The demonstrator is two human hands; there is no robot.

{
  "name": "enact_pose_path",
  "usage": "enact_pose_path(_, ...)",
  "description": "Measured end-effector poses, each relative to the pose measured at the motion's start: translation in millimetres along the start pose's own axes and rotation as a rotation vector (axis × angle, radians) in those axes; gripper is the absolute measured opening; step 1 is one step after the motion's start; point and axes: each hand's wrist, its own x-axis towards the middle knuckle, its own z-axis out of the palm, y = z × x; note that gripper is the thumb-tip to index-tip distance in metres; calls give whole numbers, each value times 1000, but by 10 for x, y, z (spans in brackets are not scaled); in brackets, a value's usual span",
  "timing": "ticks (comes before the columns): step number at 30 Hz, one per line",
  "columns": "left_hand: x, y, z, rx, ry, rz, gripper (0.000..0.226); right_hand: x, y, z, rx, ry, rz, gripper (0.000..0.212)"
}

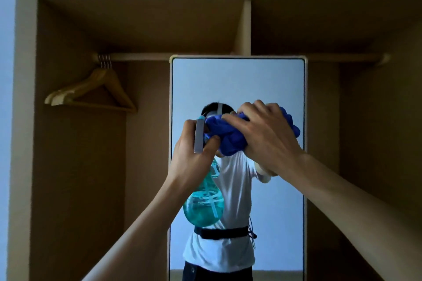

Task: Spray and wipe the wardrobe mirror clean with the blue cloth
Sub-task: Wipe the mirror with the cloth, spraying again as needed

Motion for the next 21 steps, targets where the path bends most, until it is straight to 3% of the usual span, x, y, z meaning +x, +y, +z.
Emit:
enact_pose_path(12,947,569,13,-46,3,29,25,951,482,-6,-114,86,38,58)
enact_pose_path(21,1344,659,68,7,9,60,24,1287,634,49,-131,116,71,48)
